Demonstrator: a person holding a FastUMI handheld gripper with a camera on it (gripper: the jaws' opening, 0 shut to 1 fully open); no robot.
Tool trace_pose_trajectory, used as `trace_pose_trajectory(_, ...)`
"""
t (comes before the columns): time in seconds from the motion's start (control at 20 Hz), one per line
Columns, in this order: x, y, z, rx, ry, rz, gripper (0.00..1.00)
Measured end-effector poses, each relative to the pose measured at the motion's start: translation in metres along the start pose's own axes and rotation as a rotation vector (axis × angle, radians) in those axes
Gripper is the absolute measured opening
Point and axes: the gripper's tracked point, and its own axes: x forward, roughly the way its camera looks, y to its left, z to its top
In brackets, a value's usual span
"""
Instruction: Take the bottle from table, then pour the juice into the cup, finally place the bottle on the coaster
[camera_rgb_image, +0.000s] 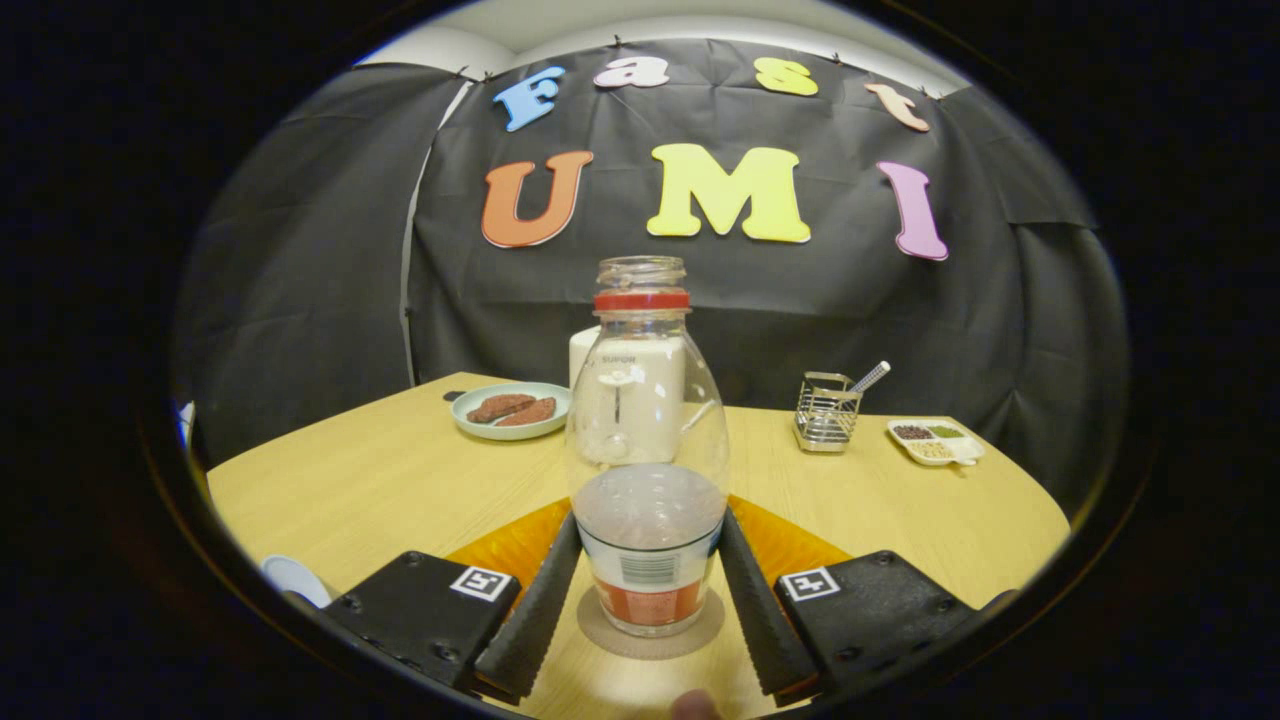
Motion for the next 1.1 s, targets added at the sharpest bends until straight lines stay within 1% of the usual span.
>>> trace_pose_trajectory(0.15, 0.001, 0.002, -0.002, 0.001, -0.001, 0.010, 0.85)
trace_pose_trajectory(0.2, 0.001, 0.003, -0.001, 0.001, -0.002, 0.010, 0.91)
trace_pose_trajectory(0.3, -0.001, 0.000, 0.000, 0.000, -0.006, 0.001, 0.99)
trace_pose_trajectory(0.5, -0.008, -0.006, 0.006, 0.000, -0.008, -0.014, 0.99)
trace_pose_trajectory(0.7, -0.029, -0.008, 0.023, 0.011, -0.035, -0.014, 0.99)
trace_pose_trajectory(0.95, -0.070, -0.005, 0.050, 0.038, -0.073, 0.007, 0.99)
trace_pose_trajectory(1.1, -0.109, -0.015, 0.087, 0.045, -0.142, -0.012, 0.99)
